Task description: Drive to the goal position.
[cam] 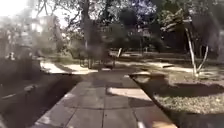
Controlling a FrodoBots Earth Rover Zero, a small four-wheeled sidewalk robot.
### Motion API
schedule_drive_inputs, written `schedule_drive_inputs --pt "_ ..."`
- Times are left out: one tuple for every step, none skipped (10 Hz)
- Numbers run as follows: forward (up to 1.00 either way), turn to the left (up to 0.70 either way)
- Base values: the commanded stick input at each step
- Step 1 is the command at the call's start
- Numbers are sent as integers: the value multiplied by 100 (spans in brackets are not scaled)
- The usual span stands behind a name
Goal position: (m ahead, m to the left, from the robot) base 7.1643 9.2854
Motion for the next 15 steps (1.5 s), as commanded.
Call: schedule_drive_inputs --pt "50 0" --pt "50 0" --pt "50 0" --pt "50 0" --pt "50 0" --pt "50 0" --pt "50 0" --pt "50 0" --pt "50 0" --pt "50 0" --pt "50 0" --pt "50 0" --pt "50 0" --pt "50 0" --pt "50 0"
